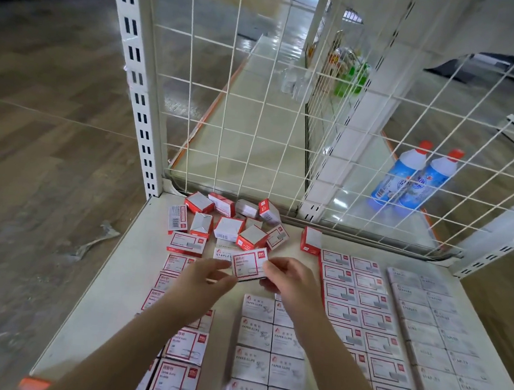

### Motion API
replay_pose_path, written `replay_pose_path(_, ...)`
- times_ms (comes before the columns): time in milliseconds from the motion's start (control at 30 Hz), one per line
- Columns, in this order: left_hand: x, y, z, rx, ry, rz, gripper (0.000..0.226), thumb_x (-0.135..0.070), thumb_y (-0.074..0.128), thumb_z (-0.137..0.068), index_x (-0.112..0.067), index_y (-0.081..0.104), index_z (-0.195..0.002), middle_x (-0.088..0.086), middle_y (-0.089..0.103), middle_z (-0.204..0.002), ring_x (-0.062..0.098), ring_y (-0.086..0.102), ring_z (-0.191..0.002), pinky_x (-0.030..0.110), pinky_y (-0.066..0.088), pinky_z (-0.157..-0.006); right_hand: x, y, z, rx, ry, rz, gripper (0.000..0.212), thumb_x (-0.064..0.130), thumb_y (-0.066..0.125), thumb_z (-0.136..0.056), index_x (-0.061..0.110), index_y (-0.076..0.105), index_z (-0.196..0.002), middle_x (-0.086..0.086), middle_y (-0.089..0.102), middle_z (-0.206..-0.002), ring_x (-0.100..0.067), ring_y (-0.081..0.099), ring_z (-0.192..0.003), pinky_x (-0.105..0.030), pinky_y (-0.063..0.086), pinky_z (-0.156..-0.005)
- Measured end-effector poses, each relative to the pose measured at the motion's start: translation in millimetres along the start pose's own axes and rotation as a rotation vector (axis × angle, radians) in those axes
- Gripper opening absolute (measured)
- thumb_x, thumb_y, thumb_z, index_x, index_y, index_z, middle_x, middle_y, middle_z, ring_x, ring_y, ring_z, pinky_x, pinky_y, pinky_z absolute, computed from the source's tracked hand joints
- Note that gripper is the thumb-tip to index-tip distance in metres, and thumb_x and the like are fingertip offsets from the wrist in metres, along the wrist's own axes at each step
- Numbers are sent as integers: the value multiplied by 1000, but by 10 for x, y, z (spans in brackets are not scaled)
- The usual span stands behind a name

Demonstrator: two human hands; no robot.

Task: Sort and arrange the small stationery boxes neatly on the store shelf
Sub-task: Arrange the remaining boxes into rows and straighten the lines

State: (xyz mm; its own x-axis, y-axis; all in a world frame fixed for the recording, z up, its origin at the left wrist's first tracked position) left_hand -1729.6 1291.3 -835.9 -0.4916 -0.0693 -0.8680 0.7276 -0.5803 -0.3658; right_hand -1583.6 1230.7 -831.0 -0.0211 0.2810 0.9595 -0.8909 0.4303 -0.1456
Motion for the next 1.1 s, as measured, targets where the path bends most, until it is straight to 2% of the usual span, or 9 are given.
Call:
replay_pose_path(100, 0, 66, 82, -57, -4, 123, 24, -19, 56, -91, -20, 59, -115, -13, 64, -90, 9, 61, -91, 24, 50, -79, -15, 31, 69, 24, 45, -32, 7, 17, 56, -91, 13, 61, -95, -2, 67, -87, -9, 63, -72, -17, 50, -66)
replay_pose_path(167, 8, 73, 115, -73, -11, 171, 19, -16, 56, -91, -21, 61, -109, -13, 65, -87, 7, 62, -87, 17, 49, -71, -4, 39, 116, 57, 29, -9, 10, 16, 55, -92, 19, 59, -101, -1, 67, -88, -10, 64, -77, -18, 51, -70)
replay_pose_path(267, 19, 54, 141, -92, -8, 176, 21, -14, 54, -92, -20, 61, -111, -15, 64, -87, 3, 60, -83, 11, 44, -59, 4, 36, 174, 134, -37, 104, 31, 12, 56, -91, 34, 49, -112, 3, 66, -91, -9, 62, -91, -20, 50, -81)
replay_pose_path(367, 52, 34, 156, -109, 9, 134, 27, -11, 52, -93, -18, 60, -118, -16, 62, -89, -1, 57, -82, 8, 42, -53, -5, 54, 205, 188, -111, 198, 46, 6, 58, -89, 46, 44, -107, 7, 65, -93, -4, 61, -94, -17, 49, -81)
replay_pose_path(467, 76, 16, 166, -107, 25, 91, 29, -8, 52, -93, -18, 58, -120, -14, 63, -95, -1, 58, -84, 4, 42, -50, -33, 55, 209, 182, -149, 257, 46, 4, 60, -86, 38, 46, -114, 7, 66, -96, -4, 61, -94, -16, 49, -80)
replay_pose_path(567, 94, 10, 173, -69, 56, 3, 30, -10, 51, -93, -21, 55, -121, -10, 63, -109, 7, 57, -98, 5, 47, -62, -91, 42, 209, 169, -118, 289, 46, 3, 61, -84, 24, 48, -123, 4, 67, -101, -4, 62, -95, -15, 49, -80)
replay_pose_path(667, 141, 18, 175, -16, 65, -87, 32, -12, 50, -94, -23, 53, -124, -7, 64, -115, 12, 58, -109, 21, 51, -88, -155, 35, 208, 165, -89, 330, 47, -1, 60, -82, 22, 50, -122, 4, 67, -100, -4, 63, -94, -13, 50, -75)
replay_pose_path(967, 184, -16, 176, -26, 49, -159, 34, -16, 51, -93, -22, 52, -127, -7, 63, -115, 13, 58, -106, 29, 51, -91, -193, 72, 203, 169, -204, 473, 45, 9, 61, -84, 21, 49, -125, 7, 59, -116, -4, 57, -105, -17, 46, -93)
replay_pose_path(1100, 207, -78, 177, -130, 6, -209, 41, -19, 51, -94, -23, 45, -134, -5, 54, -128, 18, 54, -115, 29, 51, -87, -216, 138, 186, 138, -209, 505, 43, 14, 60, -85, 20, 48, -127, 9, 51, -117, -6, 54, -106, -16, 46, -90)
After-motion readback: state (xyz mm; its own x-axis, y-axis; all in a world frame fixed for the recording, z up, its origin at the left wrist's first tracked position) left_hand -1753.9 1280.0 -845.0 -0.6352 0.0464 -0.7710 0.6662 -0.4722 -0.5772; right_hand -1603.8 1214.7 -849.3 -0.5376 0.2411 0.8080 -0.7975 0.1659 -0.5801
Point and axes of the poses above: each hand's wrist, its own z-axis away from the middle knuckle, its own y-axis out of the palm, x = y × z, the point moved 1 cm from there along -z, towards the middle knuckle
